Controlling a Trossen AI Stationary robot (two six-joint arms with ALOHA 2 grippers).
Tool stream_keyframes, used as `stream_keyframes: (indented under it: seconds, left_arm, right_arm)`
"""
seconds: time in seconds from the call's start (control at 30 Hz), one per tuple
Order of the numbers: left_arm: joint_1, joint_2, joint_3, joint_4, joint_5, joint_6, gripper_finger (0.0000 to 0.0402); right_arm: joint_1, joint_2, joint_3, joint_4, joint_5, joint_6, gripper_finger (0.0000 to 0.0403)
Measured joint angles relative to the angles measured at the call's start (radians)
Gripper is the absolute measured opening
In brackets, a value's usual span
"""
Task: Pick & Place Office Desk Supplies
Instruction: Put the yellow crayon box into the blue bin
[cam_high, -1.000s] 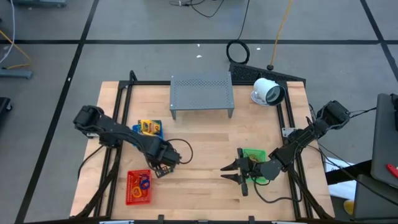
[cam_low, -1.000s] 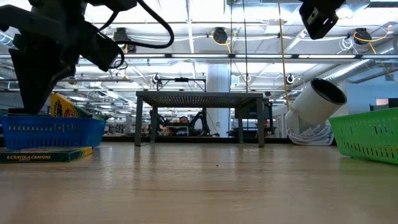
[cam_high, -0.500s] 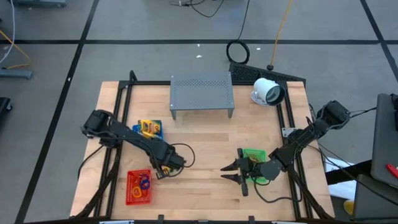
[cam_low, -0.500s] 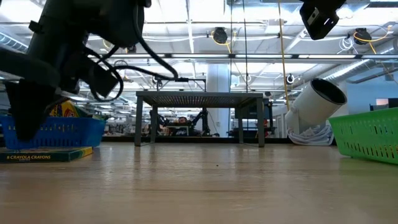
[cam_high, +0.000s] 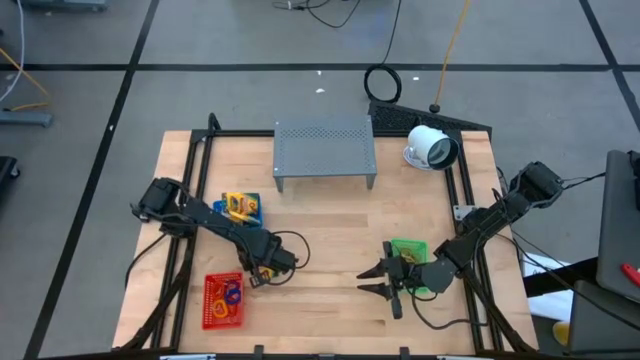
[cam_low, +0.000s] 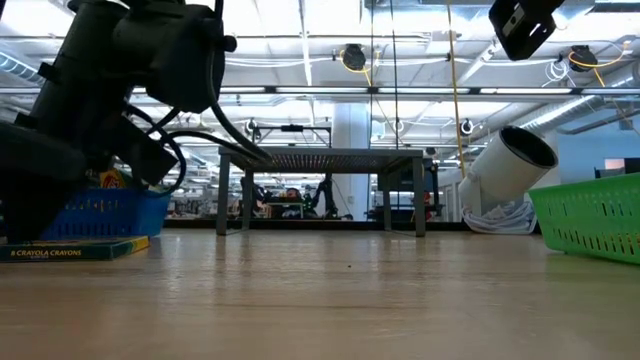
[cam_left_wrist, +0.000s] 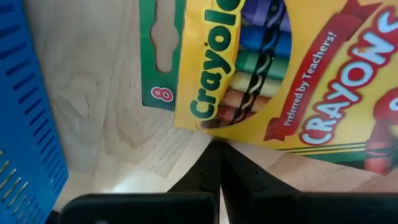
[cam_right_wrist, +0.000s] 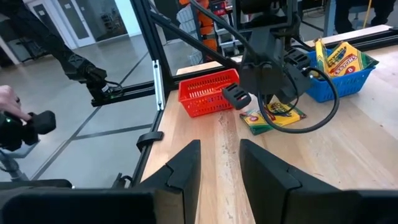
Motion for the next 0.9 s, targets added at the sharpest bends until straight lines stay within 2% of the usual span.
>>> stream_keyframes:
  seconds: [0.5,0.9]
  left_arm:
    - [-0.003,0.005,0.032,0.031,-0.072,-0.006,0.0009]
    - [-0.001,0.006,0.098,0.157,-0.124,0.026,0.0004]
  right_arm:
    - [-0.001,0.000,0.000,0.007,0.004,0.005,0.0100]
    - [-0.001,0.000,0.000,0.006,0.004,0.008,0.0100]
